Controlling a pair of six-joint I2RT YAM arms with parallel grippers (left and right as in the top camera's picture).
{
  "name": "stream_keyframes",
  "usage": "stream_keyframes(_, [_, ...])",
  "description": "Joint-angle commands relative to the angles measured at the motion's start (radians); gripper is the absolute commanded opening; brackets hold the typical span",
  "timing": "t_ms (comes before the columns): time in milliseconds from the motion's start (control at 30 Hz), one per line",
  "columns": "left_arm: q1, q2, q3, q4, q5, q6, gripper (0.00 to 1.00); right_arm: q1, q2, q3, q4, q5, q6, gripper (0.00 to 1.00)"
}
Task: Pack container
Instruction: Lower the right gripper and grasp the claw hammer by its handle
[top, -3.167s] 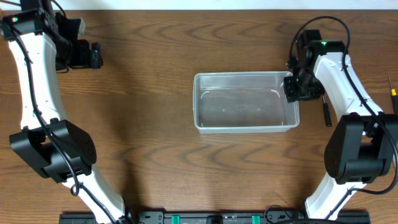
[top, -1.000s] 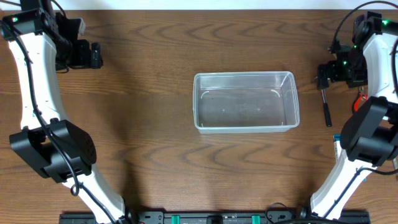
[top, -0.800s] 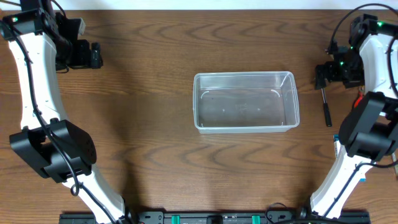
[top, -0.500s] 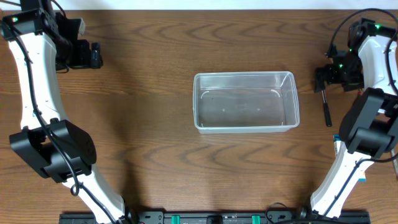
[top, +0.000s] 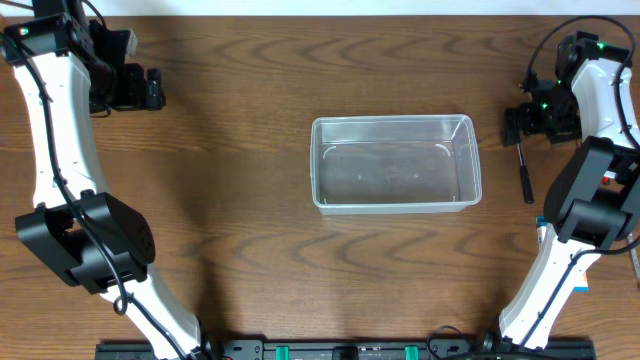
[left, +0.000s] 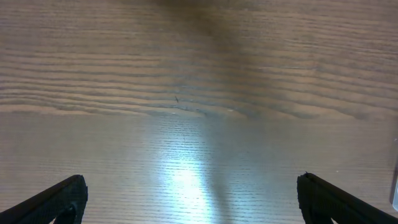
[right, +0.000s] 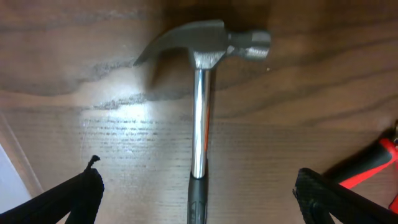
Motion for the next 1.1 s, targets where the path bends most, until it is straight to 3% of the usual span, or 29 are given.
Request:
stream_keyframes(0, [0.003, 0.012, -0.007, -0.003, 0.013, -0.002, 0.98, -0.006, 0.037, -0.001, 0.005, -0.004, 0.011, 0.99])
stream_keyframes(1067, [0.003, 0.012, -0.007, -0.003, 0.013, -0.002, 0.98, 0.003, 0.068, -0.002, 0.051, 0.031, 0.022, 0.99])
